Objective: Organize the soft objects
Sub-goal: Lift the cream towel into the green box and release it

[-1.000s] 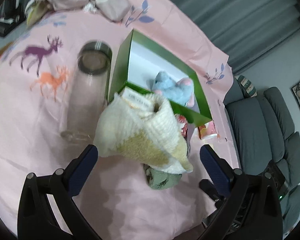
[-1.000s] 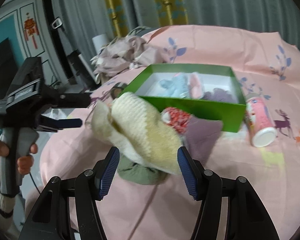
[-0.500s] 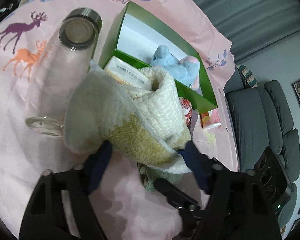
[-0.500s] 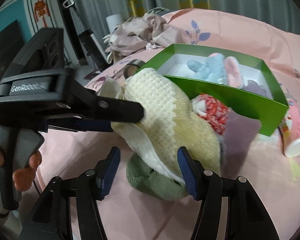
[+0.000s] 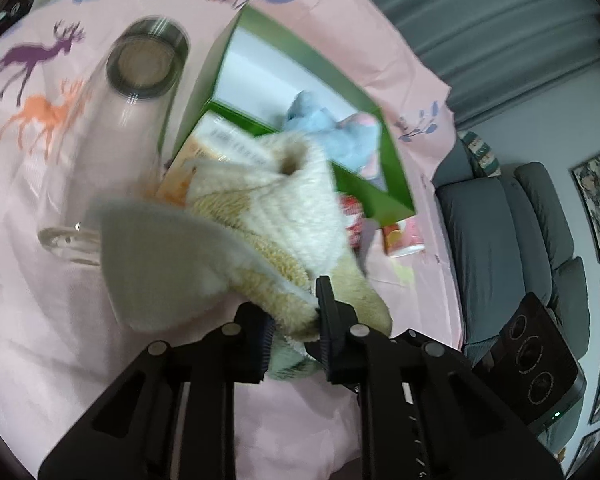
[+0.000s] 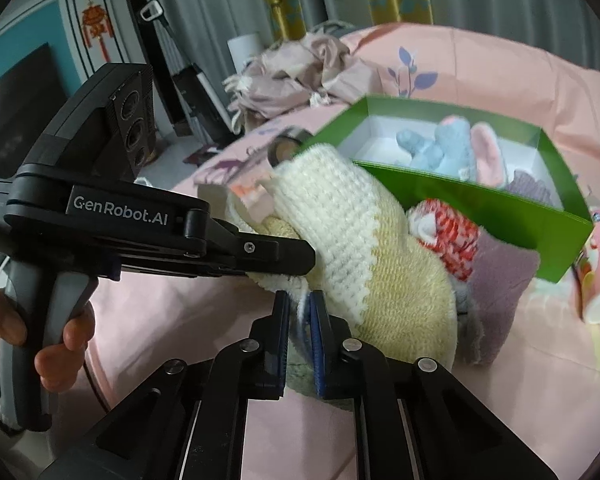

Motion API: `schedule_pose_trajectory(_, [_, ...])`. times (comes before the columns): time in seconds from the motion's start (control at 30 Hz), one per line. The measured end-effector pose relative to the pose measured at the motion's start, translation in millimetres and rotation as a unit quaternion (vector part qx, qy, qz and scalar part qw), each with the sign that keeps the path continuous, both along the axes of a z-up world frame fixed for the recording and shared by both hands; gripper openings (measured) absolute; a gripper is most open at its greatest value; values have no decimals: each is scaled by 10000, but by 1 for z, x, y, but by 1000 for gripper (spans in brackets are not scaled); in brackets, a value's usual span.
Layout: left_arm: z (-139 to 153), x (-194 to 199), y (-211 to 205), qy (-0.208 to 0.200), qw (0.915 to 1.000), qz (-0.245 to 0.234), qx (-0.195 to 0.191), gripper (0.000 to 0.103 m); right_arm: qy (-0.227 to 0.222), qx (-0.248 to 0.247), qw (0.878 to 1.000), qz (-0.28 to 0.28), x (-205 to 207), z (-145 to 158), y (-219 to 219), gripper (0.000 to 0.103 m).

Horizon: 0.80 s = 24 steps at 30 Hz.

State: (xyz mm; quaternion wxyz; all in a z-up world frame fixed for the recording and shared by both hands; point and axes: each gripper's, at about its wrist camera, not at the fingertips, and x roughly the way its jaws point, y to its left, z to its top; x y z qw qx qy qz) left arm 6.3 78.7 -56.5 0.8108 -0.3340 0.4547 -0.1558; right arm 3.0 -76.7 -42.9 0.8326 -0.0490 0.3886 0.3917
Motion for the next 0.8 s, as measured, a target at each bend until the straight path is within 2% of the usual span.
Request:
schedule_pose_trajectory(0.23, [37, -16, -6, -467, 9989, -47, 91, 16, -361, 302, 9989, 36, -14, 30, -7, 11])
schedule_pose_trajectory(0.33, [65, -19, -13, -790, 9964, -145, 254, 16, -587, 405, 9974, 24, -18, 48, -10, 10])
schedule_pose_trajectory(0.63, [146, -16, -42, -1726, 9809, -401, 803, 16, -1435, 719, 9870, -75, -20, 117, -24, 10])
schedule_pose_trajectory(0.8, [174, -7, -53, -2032, 9729, -431, 1014, 16, -1839, 851, 9792, -124, -16, 150, -29, 10])
